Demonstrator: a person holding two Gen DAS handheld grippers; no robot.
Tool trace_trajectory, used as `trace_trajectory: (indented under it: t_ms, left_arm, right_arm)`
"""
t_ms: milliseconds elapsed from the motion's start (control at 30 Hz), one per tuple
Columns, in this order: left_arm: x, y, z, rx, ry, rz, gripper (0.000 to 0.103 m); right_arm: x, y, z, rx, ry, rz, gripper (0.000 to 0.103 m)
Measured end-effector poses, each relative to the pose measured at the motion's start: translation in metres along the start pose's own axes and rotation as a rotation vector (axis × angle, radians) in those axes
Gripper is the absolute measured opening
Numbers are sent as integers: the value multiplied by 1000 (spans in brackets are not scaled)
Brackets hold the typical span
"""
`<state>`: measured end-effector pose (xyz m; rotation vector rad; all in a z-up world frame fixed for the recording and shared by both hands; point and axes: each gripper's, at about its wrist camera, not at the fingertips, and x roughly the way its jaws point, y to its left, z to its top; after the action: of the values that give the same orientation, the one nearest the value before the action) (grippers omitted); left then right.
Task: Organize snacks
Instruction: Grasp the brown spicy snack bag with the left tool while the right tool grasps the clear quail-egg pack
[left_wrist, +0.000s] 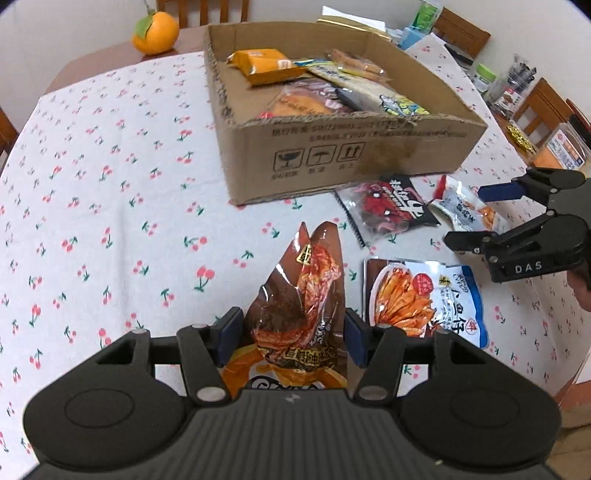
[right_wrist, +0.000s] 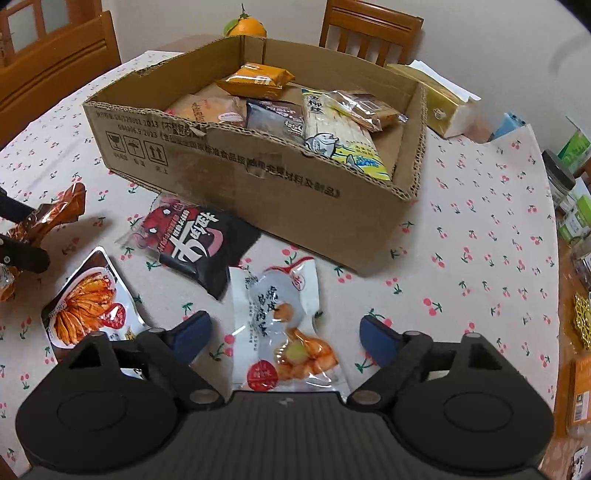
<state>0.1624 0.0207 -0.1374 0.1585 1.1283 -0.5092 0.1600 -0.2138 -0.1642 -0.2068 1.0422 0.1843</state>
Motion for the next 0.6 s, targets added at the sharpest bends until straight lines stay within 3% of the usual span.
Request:
trace_trajectory:
  t_ms: [167,367,600]
  left_arm:
    - [2,-1,-1,27,5,-16,59]
    - [-2,-4,4,125,17,-34,65]
    - [2,-10,3,236,54,-47,68]
  right_arm:
    - [-1,-4,2,35,9,2,75]
    - [-3,-10,-3,72,26,-8,76]
    - [-4,-2,-3,30,15,15,76]
